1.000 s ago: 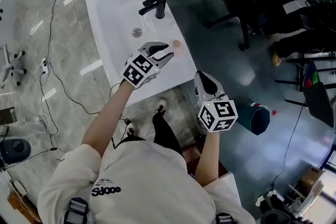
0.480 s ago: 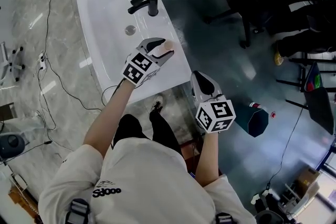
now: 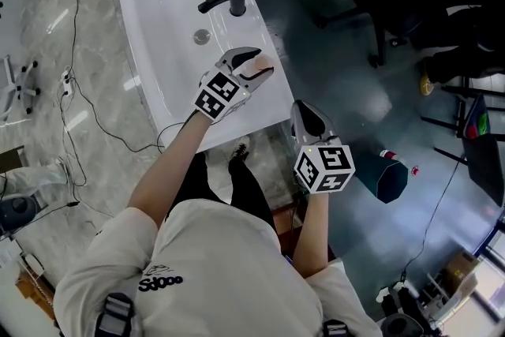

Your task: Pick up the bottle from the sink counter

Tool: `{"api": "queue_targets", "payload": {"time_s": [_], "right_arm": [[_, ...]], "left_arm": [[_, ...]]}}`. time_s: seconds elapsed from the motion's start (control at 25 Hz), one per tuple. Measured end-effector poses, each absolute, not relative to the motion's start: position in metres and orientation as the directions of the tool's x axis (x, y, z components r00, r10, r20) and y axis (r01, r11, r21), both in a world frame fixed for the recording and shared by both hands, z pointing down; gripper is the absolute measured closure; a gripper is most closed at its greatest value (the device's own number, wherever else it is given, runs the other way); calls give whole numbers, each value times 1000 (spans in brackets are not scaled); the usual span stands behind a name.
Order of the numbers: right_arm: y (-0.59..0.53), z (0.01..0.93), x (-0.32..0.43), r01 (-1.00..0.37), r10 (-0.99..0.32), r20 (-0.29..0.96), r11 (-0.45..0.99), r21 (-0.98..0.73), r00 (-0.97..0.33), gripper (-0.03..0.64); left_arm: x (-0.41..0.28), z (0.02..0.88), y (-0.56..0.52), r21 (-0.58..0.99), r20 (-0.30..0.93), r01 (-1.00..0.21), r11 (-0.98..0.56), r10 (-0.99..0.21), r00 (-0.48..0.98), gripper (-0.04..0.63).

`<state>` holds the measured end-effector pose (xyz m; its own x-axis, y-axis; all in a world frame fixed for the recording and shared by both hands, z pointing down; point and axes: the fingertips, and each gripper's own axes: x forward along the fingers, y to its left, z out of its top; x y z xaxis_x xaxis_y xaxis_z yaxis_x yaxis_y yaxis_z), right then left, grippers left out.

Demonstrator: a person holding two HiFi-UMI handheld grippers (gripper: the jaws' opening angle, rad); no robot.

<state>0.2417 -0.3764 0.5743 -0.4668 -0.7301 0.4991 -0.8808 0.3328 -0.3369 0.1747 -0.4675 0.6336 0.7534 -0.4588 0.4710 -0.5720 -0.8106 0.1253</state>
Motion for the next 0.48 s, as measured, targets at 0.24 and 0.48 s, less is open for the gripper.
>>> {"api": "queue_targets", "payload": {"time_s": [0.24, 0.48], "right_arm": [[-377, 563, 241, -898, -760, 485, 320, -301, -433, 621], [-374, 557, 247, -915, -779, 487, 284, -287, -394, 618]], "left_arm": [[180, 635, -468, 102, 462, -539, -836, -440, 770, 406], [183, 637, -466, 71, 465, -530, -845, -442, 767, 457]]}}
